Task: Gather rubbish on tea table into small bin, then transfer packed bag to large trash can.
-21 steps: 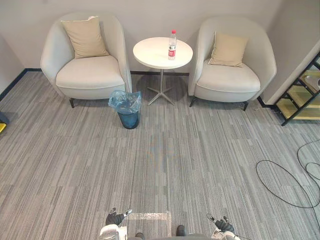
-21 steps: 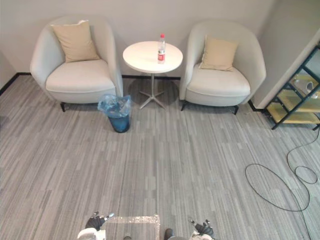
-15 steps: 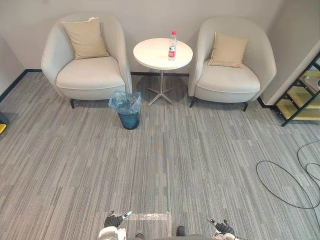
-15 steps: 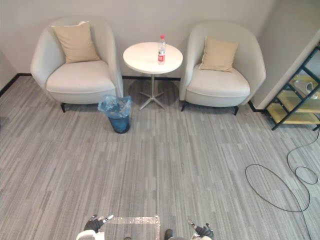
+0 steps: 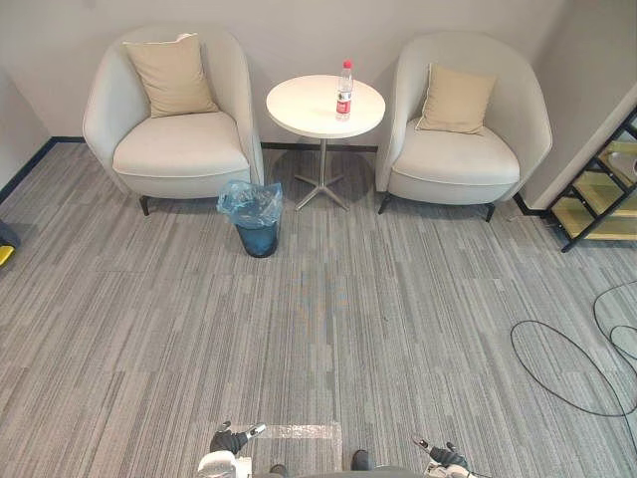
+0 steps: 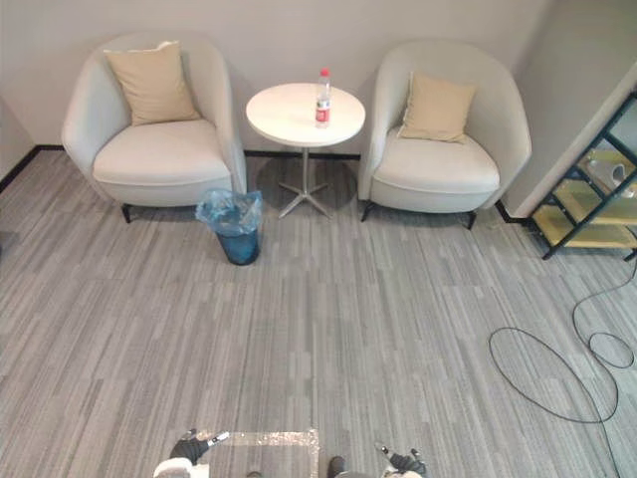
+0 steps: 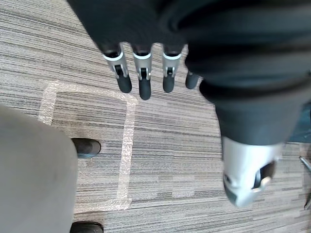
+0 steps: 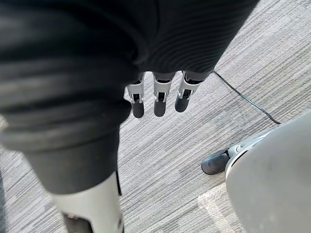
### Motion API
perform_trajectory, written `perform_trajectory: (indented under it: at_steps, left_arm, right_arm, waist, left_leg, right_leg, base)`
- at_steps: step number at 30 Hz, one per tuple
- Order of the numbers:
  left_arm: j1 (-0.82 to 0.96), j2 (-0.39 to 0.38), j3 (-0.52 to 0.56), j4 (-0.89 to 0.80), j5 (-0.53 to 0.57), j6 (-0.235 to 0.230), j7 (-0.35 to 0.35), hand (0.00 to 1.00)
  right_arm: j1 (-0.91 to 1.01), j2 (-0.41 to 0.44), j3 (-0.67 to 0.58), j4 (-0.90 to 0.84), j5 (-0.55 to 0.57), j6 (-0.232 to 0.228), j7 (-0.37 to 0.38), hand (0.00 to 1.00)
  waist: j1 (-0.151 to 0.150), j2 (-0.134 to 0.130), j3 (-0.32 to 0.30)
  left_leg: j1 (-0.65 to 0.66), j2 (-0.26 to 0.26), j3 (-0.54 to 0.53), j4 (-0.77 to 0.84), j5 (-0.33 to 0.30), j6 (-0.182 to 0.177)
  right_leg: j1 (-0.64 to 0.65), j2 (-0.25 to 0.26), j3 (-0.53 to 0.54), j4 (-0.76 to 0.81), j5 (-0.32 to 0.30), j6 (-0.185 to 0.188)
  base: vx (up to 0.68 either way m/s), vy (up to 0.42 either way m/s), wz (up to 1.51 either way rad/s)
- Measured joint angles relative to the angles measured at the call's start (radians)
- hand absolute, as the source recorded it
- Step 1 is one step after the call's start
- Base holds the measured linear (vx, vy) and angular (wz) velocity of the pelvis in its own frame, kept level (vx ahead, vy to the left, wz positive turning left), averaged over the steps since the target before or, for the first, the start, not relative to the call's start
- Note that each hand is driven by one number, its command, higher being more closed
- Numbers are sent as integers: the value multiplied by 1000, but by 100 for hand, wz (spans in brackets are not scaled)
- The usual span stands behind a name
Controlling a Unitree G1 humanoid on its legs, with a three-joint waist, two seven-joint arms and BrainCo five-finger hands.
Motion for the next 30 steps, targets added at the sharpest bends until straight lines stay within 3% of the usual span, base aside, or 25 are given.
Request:
perform_trajectory:
  at_steps: [12, 14, 18, 20, 22, 23, 24, 27, 29, 30]
  left_arm:
    - [-12, 0, -8, 13, 4, 5, -21, 0]
    - [-24, -1, -7, 9, 11, 6, -21, 0]
    - [-24, -13, 1, -21, 15, 7, -21, 0]
    - [-24, -10, 24, -65, 17, 9, -26, 0]
    - [-19, -23, 44, -110, 16, 7, -26, 0]
    - [-18, -27, 44, -112, 16, 6, -26, 0]
    - [-17, -32, 43, -112, 16, 6, -25, 0]
    - [-16, -34, 41, -119, 16, 5, -26, 0]
    - [-21, -36, 32, -110, 16, 5, -26, 0]
    - [-21, -37, 24, -97, 15, 5, -27, 0]
  right_arm:
    - [-4, 1, 4, -1, 2, 1, 7, 0]
    - [-6, 1, 7, -3, 5, -2, 9, 0]
    - [11, 1, 3, -56, 8, -5, 15, 0]
    - [19, 14, 5, -81, 11, -5, 15, 0]
    - [25, 14, 15, -85, 20, -4, 15, 0]
    - [22, 9, 21, -90, 25, -3, 13, 0]
    - [20, 6, 24, -103, 25, -2, 10, 0]
    - [7, 3, 39, -111, 25, 0, 9, 0]
    - [4, -1, 41, -110, 24, 0, 8, 0]
    - [3, -11, 41, -103, 24, 0, 8, 0]
  waist:
    - [-2, 2, 1]
    - [-3, 5, 10]
    - [-1, 24, 36]
    - [0, 1, 50]
    - [23, -3, 60]
    - [24, 4, 61]
    - [22, 16, 61]
    - [26, 18, 61]
    - [29, 27, 56]
    - [34, 38, 49]
  left_leg:
    - [-15, 4, 0, 1, -1, -2]
    - [-48, 10, 0, 53, -32, -17]
    - [-99, 51, 14, 234, -126, -46]
    - [-184, 53, 72, 439, -127, -52]
    - [-297, 82, 127, 708, -94, -50]
    - [-320, 89, 142, 757, -118, -37]
    - [-348, 91, 169, 760, -157, -22]
    - [-383, 61, 211, 578, -162, -15]
    - [-381, 19, 199, 317, -71, -25]
    - [-377, 11, 173, 264, 19, -11]
  right_leg:
    - [-7, 3, -4, 4, -7, -2]
    - [-15, 9, -15, 15, -31, -8]
    - [-48, 25, -18, 152, -135, -30]
    - [-65, 9, -18, 211, -182, -39]
    - [-50, 0, 7, 261, -227, -54]
    - [-40, -5, 13, 264, -239, -57]
    - [-27, -13, 34, 262, -251, -57]
    - [-21, -45, 90, 242, -258, -49]
    - [-8, -63, 128, 213, -274, -22]
    - [-5, -64, 146, 200, -285, -4]
  base:
    - [0, -1, 0]
    - [-12, -30, 6]
    - [27, -23, 3]
    - [44, -76, 12]
    - [114, -84, -20]
    - [167, -12, -28]
    - [206, 26, -28]
    - [290, 123, -53]
    - [306, 210, -61]
    - [405, 287, -67]
